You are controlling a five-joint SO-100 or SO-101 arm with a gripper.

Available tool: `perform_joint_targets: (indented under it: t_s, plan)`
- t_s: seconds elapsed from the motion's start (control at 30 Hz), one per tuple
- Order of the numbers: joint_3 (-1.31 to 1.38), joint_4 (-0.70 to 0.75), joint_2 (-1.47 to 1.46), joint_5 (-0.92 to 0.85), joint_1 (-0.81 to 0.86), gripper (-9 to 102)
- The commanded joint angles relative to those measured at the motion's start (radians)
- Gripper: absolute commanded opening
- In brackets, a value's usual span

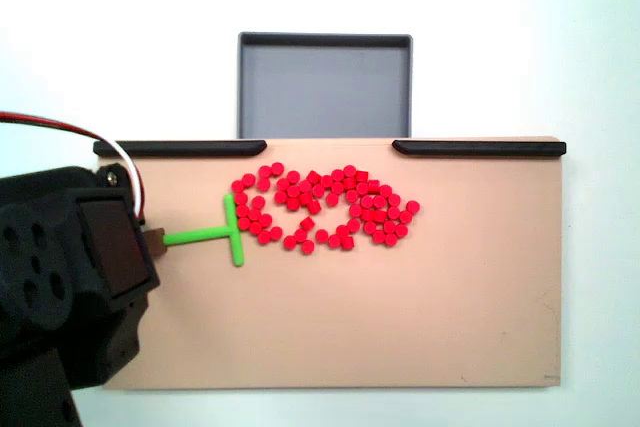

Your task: Gather the left side granules

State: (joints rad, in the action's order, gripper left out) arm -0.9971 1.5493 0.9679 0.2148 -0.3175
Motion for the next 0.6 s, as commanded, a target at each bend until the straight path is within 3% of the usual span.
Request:
perform_joint_targets:
  t_s: [0.0,0.57]
  plan:
    - [0.025,0.0,0.011,-0.008,0.014,0]
    - [0.017,0.0,0.015,-0.028,0.038,0]
